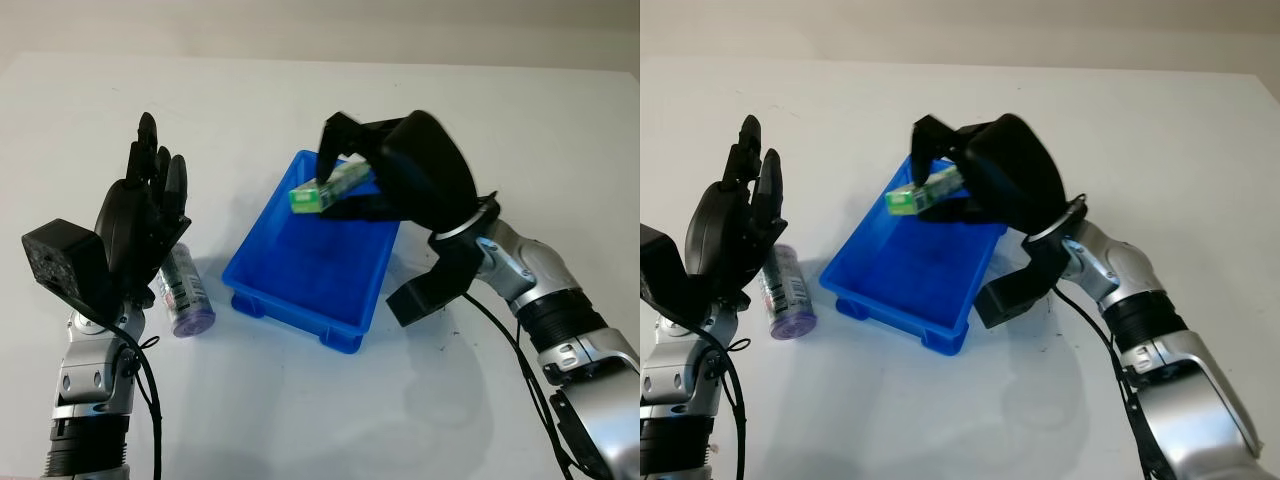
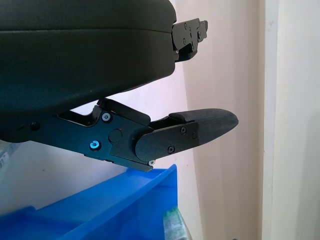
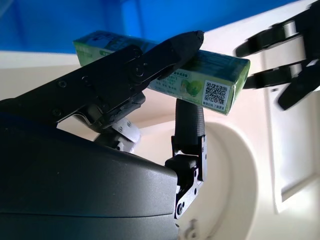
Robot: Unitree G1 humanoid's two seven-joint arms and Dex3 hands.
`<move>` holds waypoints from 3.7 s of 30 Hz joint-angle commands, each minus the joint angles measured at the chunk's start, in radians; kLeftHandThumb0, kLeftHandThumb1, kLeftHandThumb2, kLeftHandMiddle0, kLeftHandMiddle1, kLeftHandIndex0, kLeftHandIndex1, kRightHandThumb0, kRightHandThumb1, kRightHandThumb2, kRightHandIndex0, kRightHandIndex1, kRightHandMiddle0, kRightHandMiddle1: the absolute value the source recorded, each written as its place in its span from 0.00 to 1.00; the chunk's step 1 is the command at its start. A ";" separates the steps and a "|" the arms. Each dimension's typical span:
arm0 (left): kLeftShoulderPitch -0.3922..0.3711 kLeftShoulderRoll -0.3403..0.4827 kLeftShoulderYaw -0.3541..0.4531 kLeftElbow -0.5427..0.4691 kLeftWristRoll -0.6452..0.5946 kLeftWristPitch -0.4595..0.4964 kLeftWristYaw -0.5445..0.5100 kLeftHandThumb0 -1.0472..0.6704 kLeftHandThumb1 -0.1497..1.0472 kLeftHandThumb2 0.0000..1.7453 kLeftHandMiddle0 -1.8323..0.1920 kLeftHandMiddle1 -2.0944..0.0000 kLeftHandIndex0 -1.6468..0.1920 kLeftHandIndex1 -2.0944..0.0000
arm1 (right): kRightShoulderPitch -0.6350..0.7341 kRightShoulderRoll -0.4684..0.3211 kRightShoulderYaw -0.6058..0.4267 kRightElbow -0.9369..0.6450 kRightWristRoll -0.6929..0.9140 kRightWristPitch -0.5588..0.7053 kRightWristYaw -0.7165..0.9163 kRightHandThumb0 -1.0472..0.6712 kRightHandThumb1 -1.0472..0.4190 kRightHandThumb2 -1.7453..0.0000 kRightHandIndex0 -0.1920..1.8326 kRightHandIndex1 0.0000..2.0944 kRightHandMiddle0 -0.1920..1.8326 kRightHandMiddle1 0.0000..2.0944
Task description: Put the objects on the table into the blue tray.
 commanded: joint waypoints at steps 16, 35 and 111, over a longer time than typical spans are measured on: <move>0.015 -0.022 -0.008 -0.007 0.027 -0.024 0.017 0.23 1.00 0.36 1.00 0.99 1.00 0.99 | 0.081 -0.100 -0.110 -0.175 0.222 0.086 0.346 0.14 0.00 0.67 0.00 0.00 0.00 0.00; 0.011 -0.010 0.005 0.002 0.009 -0.025 -0.007 0.22 1.00 0.36 1.00 0.99 1.00 0.99 | 0.390 0.118 -0.469 -0.491 1.038 0.758 0.699 0.17 0.00 0.61 0.00 0.00 0.00 0.00; -0.090 0.952 -0.273 0.028 1.005 -0.788 -0.175 0.43 0.88 0.03 0.87 0.97 0.85 0.98 | 0.470 0.221 -0.543 -0.578 1.059 0.913 0.724 0.19 0.00 0.57 0.00 0.00 0.00 0.00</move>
